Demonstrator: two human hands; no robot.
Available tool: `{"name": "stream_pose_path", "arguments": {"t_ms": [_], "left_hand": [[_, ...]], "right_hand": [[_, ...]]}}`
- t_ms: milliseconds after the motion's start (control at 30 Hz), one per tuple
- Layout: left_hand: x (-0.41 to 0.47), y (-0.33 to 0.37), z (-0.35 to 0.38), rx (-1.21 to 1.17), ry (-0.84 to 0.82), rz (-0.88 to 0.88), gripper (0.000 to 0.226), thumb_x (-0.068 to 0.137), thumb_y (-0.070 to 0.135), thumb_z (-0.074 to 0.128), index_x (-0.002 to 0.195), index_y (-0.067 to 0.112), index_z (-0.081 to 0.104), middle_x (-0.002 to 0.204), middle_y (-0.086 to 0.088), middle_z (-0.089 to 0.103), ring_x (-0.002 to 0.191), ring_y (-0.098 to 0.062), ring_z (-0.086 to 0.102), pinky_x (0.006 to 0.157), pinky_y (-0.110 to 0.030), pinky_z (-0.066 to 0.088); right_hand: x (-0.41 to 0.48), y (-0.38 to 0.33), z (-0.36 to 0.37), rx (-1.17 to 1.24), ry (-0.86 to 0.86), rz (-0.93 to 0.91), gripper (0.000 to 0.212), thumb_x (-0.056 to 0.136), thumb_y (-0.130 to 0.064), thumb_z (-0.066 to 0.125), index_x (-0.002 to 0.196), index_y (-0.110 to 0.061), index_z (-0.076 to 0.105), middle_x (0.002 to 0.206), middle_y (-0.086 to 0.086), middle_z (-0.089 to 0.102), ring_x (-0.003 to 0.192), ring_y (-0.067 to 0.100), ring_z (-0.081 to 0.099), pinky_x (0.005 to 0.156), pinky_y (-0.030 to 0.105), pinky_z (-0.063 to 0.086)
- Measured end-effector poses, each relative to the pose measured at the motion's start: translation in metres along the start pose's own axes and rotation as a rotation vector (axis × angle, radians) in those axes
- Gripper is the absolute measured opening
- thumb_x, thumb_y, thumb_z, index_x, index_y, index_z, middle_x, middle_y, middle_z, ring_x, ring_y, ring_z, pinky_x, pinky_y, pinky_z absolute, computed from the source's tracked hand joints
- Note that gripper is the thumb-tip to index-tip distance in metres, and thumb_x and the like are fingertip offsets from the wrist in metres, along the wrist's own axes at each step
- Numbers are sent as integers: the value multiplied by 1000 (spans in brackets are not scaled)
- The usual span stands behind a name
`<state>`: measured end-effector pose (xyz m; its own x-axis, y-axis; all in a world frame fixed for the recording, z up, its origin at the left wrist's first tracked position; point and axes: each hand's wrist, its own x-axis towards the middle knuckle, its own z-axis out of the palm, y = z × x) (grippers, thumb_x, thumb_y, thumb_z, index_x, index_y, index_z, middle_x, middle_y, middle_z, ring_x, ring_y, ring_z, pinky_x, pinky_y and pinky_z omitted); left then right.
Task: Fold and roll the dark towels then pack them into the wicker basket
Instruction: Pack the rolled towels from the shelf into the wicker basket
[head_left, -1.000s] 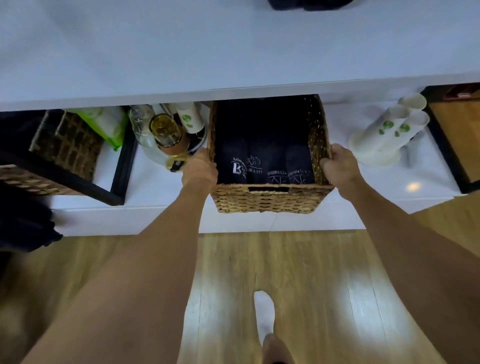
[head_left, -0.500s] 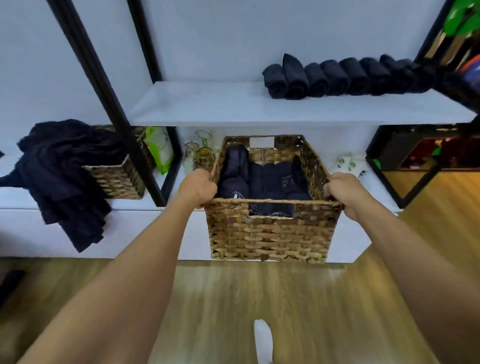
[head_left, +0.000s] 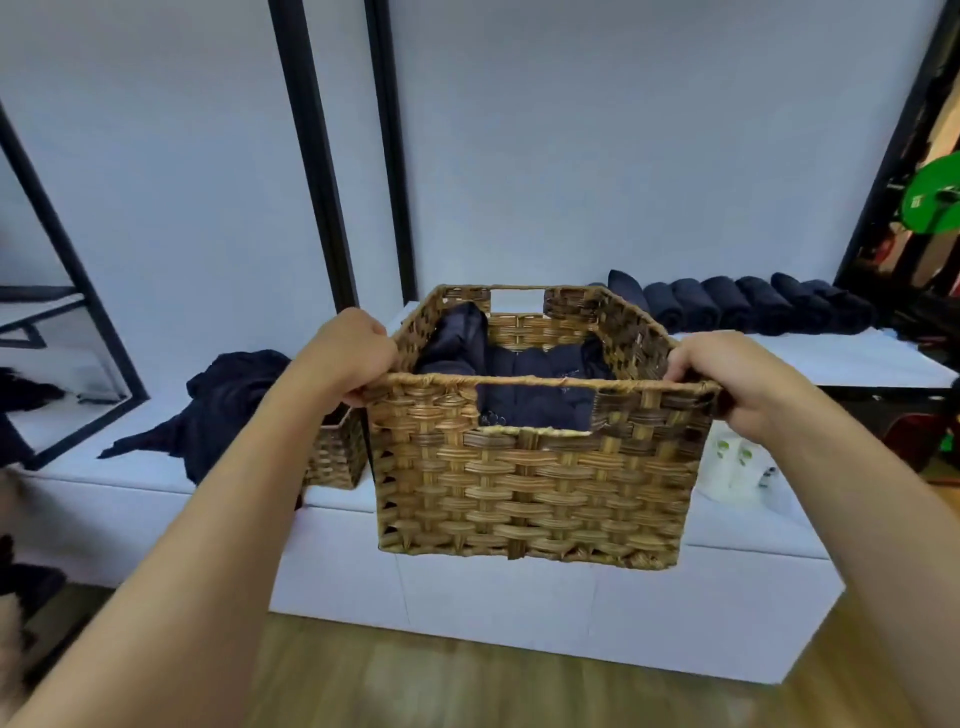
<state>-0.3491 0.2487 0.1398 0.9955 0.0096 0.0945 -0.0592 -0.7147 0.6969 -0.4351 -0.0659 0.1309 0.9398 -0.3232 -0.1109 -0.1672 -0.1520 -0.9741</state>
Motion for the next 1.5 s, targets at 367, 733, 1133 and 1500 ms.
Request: {"name": "stream_pose_path", "arguments": {"t_ms": [367,733,1133,1500], "left_hand": [[173,3,46,27,251,-32,17,78,0,65,65,5,55,77,-18,66,78,-33,64,65,-42,51],[314,2,84,145,324,-77,15,76,8,75,70,5,62,76,-14,64,75,-31,59,56,-30,38],[371,65,114,564,397,60,37,89,24,60,122,9,52,121,-20,49,113,-43,45,90,-49,41],[393,256,316,144,-303,200,29,96,4,44,123,-4,50,125,-21,58,111,-33,58,77,-32,45]], "right_hand": [[199,-25,43,-40,11,-92,29,67,12,48,68,-14,36,70,7,37,66,23,37,52,32,29],[342,-20,78,-38,7,-68,24,72,9,45,67,-12,36,68,8,37,64,22,35,54,33,29],[397,-19,77,-22,-104,-19,27,95,-35,50,80,-14,57,71,8,54,58,19,53,51,26,47],[508,15,-1,-645,183,-121,24,95,-14,48,72,-22,47,83,3,54,80,20,50,71,30,40]]}}
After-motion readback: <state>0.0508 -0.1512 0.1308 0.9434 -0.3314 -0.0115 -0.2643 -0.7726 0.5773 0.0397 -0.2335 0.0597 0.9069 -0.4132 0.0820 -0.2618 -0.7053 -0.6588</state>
